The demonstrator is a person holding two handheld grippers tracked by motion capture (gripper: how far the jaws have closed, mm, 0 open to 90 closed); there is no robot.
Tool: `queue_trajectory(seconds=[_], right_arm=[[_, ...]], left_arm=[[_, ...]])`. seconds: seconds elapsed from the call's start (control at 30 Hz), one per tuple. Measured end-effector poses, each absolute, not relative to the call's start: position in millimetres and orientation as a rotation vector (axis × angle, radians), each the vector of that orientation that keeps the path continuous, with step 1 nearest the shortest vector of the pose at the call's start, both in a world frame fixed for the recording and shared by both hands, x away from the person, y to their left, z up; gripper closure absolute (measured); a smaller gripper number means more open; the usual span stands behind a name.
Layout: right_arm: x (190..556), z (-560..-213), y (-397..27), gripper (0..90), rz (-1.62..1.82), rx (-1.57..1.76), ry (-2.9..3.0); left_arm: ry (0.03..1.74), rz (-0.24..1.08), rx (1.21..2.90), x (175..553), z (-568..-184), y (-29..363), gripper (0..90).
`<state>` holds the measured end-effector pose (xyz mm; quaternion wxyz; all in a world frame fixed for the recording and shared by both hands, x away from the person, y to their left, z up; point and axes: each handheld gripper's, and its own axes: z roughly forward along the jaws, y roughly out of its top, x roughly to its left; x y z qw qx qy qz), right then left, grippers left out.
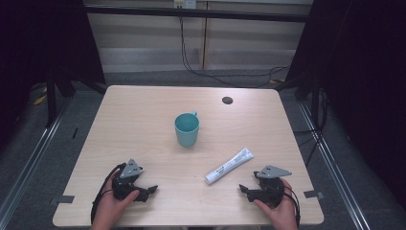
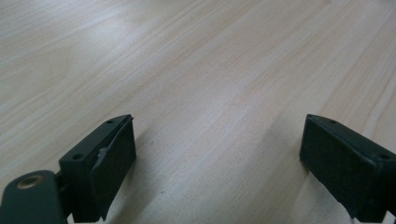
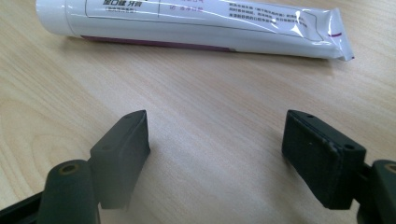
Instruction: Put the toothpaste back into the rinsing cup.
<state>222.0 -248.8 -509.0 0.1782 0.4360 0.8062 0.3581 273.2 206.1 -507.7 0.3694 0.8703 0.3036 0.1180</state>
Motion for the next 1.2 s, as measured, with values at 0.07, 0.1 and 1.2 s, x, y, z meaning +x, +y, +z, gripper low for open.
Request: queue_trajectory(seconds=[0.07, 0.1, 1.2], right_arm=[[221.8, -508.9, -248.8, 22.9, 1.011, 1.236, 2.281], [221.8, -508.9, -248.8, 22.9, 1.011, 1.236, 2.281], [315.2, -472.3, -228.3, 17.2, 0.755, 0.825, 2.667]], left_arm=[[0.779, 0.303, 2.233, 273.2, -507.7, 206.0, 10.3], [0.779, 0.303, 2.233, 273.2, -507.7, 206.0, 10.3], [0.780, 0.302, 2.236, 273.3, -507.5, 206.1, 10.3]])
